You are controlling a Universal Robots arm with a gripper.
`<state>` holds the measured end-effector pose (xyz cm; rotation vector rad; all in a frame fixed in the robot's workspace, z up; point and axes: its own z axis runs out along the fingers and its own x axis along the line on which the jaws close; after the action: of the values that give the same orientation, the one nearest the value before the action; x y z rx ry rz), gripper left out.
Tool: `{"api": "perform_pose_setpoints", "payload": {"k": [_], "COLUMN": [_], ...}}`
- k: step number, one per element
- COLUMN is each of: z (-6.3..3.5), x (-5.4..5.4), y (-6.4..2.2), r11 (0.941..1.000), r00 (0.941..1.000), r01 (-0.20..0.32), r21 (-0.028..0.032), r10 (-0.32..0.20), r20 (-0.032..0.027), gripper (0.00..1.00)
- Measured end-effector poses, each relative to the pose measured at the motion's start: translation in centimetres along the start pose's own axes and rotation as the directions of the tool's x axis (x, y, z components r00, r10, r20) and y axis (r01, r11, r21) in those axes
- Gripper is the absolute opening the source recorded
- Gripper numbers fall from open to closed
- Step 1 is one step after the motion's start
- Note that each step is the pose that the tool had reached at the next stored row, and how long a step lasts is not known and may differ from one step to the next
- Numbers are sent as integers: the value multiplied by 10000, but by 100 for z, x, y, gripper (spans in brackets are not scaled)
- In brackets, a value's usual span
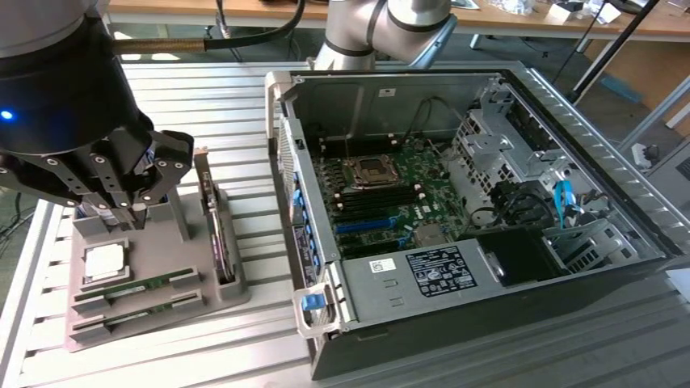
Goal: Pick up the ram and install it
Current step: 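Reach for the ram, then pick up the ram and move it above insertion slot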
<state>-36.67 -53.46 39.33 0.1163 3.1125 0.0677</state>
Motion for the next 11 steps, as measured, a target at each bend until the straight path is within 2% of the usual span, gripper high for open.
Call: {"api": "perform_pose_setpoints", "payload": {"k": [9,11], "z": [0,0], "x": [0,1], "y": [0,0], "r11": [10000,9997], "r00": [10000,9997], "r01": [0,255], "r21": [0,-6], "r10": [0,-255], "r20": [-1,-11], "gripper": [11,11]}}
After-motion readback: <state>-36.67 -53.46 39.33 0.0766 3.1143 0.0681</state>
